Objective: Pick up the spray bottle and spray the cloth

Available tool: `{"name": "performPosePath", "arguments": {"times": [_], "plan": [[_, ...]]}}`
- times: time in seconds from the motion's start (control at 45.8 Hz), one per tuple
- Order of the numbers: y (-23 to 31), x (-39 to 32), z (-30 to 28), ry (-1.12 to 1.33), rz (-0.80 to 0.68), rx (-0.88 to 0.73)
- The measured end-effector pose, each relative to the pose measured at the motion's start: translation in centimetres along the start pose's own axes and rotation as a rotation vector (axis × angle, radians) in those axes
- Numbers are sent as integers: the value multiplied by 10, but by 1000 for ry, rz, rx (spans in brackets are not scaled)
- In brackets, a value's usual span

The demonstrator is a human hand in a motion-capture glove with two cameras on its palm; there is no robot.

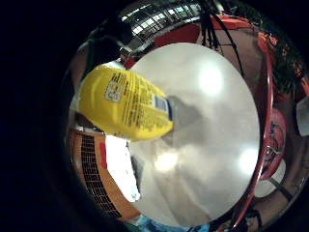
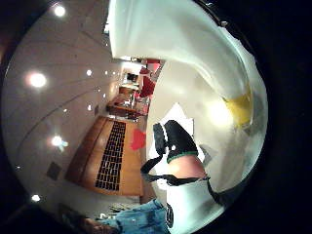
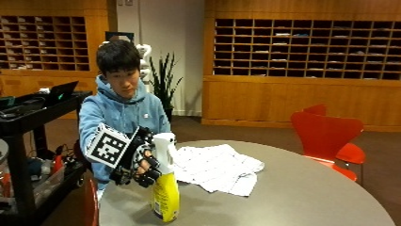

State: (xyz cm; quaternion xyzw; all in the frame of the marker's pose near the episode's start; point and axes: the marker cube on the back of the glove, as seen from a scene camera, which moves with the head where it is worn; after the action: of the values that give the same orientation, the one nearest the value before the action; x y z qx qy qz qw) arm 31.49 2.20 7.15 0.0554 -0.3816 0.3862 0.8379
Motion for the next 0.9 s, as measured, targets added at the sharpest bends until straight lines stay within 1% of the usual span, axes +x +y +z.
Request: {"name": "performPosePath", "arguments": {"times": [0.175, 0.284, 0.371, 0.48, 0.611, 0.742, 0.83, 0.895], "plan": [[-23, -8, 14, -211, 78, 37], [-36, -15, 22, -287, 126, 82], [-41, -17, 28, -284, 89, 106], [-47, -22, 37, -283, 49, 92], [-57, -29, 47, -263, 0, 105], [-64, -41, 58, -193, -38, 75], [-66, -53, 68, -79, -80, 5], [-66, -68, 75, 47, -128, -85]]}}
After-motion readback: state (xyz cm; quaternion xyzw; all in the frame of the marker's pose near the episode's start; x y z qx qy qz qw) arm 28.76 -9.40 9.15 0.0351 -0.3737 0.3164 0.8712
